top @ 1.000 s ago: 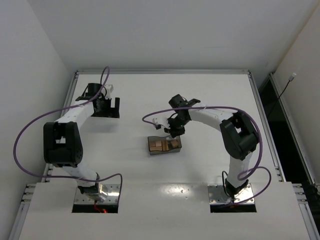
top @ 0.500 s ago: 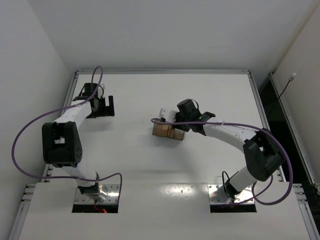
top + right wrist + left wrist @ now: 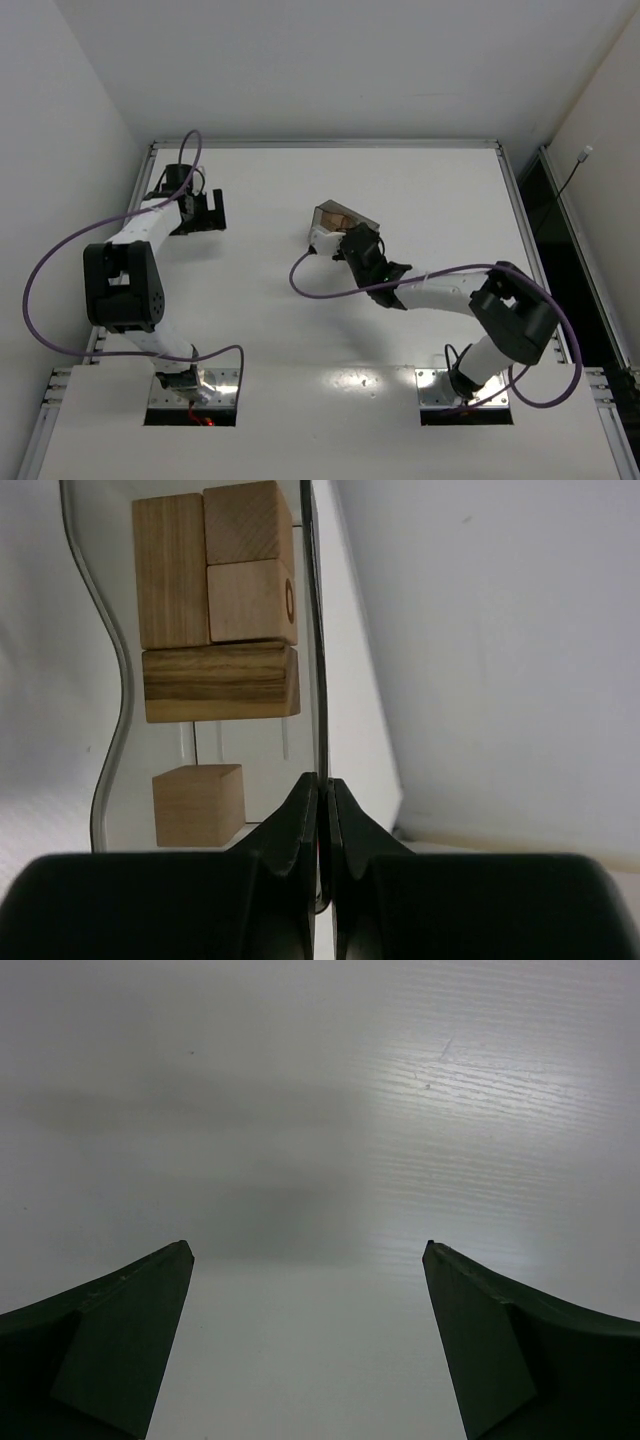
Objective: Build the wood block tower
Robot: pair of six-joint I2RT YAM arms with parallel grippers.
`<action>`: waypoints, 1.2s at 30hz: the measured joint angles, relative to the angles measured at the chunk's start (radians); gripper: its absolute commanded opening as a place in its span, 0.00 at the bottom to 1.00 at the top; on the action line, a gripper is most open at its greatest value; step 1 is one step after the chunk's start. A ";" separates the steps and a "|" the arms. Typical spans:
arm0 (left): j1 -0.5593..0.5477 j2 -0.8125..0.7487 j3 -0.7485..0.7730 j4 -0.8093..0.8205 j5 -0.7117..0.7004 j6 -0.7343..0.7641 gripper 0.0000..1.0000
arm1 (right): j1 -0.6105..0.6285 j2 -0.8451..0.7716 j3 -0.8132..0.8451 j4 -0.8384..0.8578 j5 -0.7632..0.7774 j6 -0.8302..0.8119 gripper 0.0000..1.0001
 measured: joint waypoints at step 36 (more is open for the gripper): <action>0.085 0.117 0.026 0.016 0.128 0.000 0.99 | 0.222 0.435 -0.148 0.877 0.174 -1.153 0.00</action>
